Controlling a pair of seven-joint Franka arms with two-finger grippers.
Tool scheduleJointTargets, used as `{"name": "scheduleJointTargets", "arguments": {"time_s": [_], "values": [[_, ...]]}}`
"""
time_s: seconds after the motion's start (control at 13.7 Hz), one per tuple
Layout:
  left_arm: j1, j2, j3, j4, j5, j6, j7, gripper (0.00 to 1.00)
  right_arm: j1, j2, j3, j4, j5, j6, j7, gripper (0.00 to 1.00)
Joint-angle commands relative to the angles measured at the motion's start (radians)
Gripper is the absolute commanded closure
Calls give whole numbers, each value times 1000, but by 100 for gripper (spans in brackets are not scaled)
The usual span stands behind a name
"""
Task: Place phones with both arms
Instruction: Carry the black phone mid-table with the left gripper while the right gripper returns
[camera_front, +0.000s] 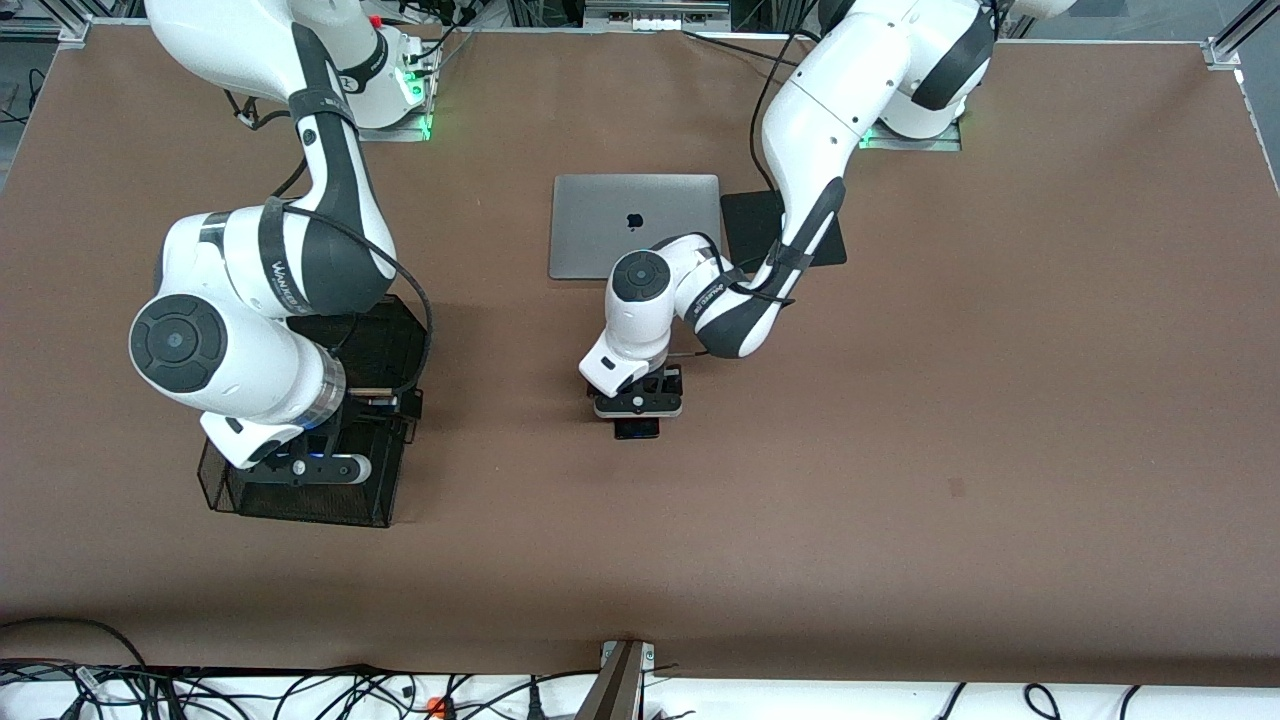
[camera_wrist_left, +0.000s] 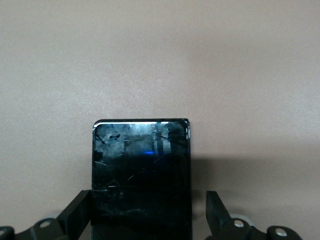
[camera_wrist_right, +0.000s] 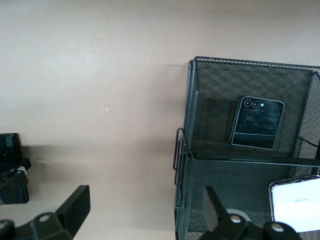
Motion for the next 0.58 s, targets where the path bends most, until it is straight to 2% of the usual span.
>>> {"name": "scheduleJointTargets", "arguments": {"time_s": [0.0, 0.15, 0.37, 0.51], "values": [[19, -36, 8, 35, -38, -114, 19, 0, 51, -23, 3, -25, 6, 44, 92, 0], [70, -96, 0, 14, -66, -165, 25, 0, 73, -14, 6, -26, 8, 110, 124, 0], [169, -206, -8, -105, -75, -234, 29, 0, 114, 9, 27, -26, 8, 134, 224, 0], [253, -288, -12, -193, -75, -292, 112, 0, 181, 37, 29, -26, 9, 218, 362, 0]]}}
